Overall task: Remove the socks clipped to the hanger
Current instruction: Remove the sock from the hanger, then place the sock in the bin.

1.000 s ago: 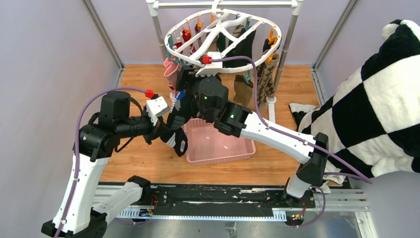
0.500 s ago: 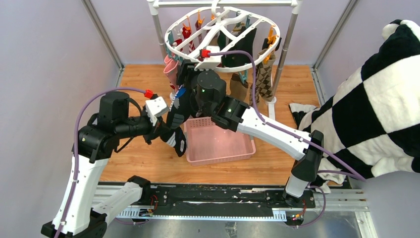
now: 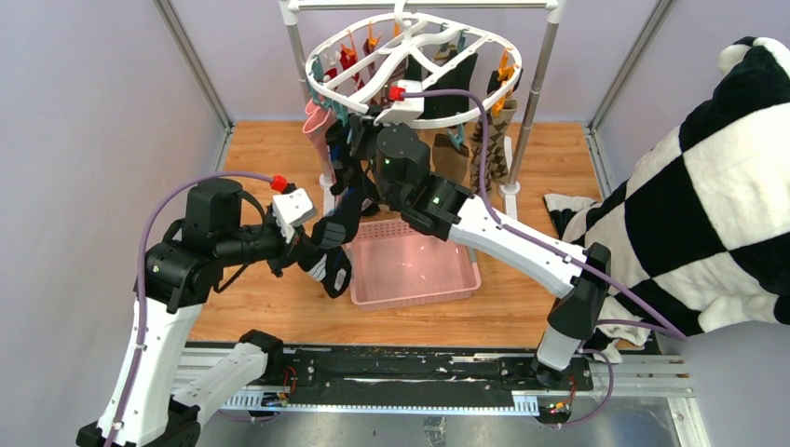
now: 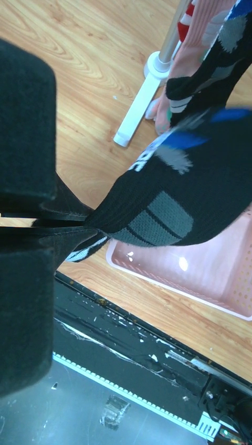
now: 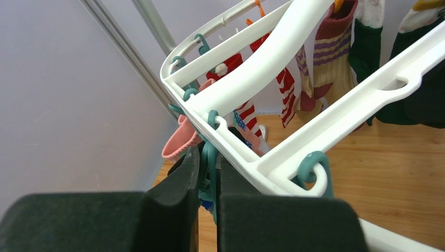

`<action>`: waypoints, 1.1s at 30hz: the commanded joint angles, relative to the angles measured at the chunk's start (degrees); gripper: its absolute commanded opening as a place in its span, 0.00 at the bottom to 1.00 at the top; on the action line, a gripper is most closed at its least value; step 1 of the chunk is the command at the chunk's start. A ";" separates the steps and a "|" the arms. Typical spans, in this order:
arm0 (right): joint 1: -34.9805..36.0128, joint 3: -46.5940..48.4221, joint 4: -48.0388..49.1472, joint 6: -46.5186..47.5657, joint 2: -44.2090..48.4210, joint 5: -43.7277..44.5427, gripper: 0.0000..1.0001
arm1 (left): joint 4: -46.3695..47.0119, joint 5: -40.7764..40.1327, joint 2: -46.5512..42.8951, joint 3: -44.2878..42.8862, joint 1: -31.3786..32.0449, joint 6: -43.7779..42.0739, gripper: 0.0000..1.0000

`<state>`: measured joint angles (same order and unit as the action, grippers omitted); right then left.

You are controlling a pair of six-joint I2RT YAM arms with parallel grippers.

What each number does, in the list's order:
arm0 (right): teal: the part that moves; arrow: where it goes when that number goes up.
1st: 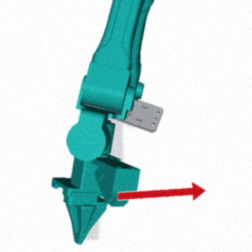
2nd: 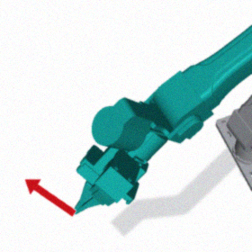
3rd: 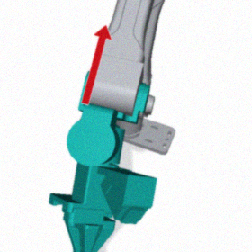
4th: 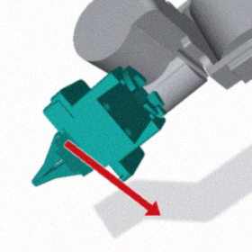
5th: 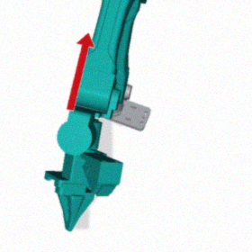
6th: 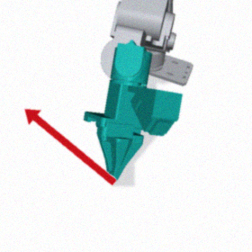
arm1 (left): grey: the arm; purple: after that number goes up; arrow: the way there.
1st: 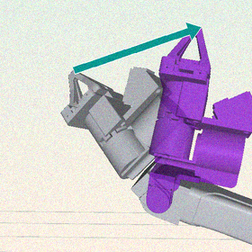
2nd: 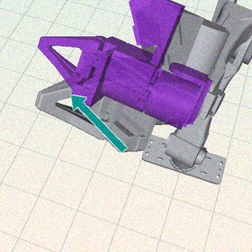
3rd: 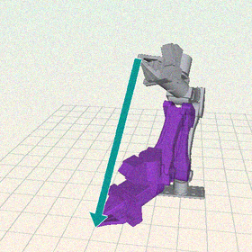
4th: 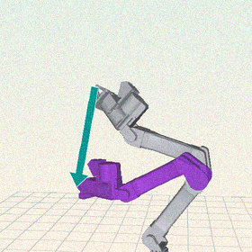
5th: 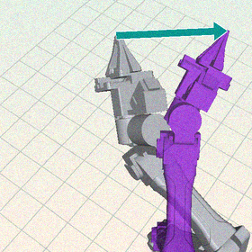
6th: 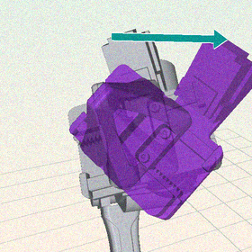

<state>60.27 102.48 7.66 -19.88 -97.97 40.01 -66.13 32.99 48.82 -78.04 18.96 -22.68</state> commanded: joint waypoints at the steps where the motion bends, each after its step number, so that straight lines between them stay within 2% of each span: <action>1: -0.74 0.90 0.95 -1.64 2.08 -3.92 0.00 | -0.66 -1.79 -1.34 2.34 0.38 -1.48 0.00; 2: -0.89 0.74 0.70 -1.92 2.42 -4.61 0.00 | -0.67 -2.48 -1.84 2.76 0.35 -1.76 0.00; 3: -0.99 0.52 0.43 -2.18 2.70 -5.43 0.06 | -0.67 -2.94 -2.27 3.14 0.37 -1.93 0.00; 4: -1.13 0.19 -0.04 -2.71 3.11 -6.36 0.17 | -0.68 -3.47 -2.75 3.48 0.37 -2.13 0.00; 6: -1.26 -0.99 -1.57 -3.48 4.35 -8.16 0.47 | -0.86 -4.60 -3.79 3.67 0.38 -2.78 0.00; 8: -1.36 -3.77 -2.47 -4.01 6.38 -11.22 0.70 | -1.62 -5.62 -4.37 3.44 0.38 -3.67 0.00; 10: -1.30 -9.50 -2.79 -4.40 9.60 -14.98 0.81 | -2.16 -6.58 -4.77 3.32 0.38 -4.59 0.00; 11: -1.30 -12.30 -2.59 -4.47 11.44 -17.35 0.90 | -2.38 -6.74 -5.05 3.45 0.38 -4.94 0.00; 13: -1.42 -18.53 -1.89 -4.30 15.28 -23.64 0.99 | -2.50 -6.61 -5.25 3.88 0.38 -5.14 0.00; 19: -0.84 -33.06 1.42 -0.84 25.03 -46.71 1.00 | -2.60 -3.35 -5.02 3.65 0.38 -5.19 0.00; 21: 0.07 -35.01 1.84 1.14 25.70 -50.90 1.00 | -2.60 -1.73 -4.64 3.25 0.38 -4.96 0.00; 24: 2.00 -37.34 5.15 7.06 24.85 -57.91 1.00 | -3.48 1.05 -4.33 2.12 0.38 -4.94 0.00; 28: 3.59 -40.25 14.48 12.81 22.17 -64.97 1.00 | -5.91 4.78 -4.78 0.76 0.38 -6.20 0.01; 33: 3.84 -37.62 16.37 16.36 17.52 -73.46 1.00 | -7.35 6.38 -5.27 -0.97 0.38 -6.47 0.01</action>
<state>63.53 63.16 18.90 -9.06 -77.78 -23.00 -71.29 35.86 44.18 -76.55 18.96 -28.18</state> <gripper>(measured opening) 0.999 0.022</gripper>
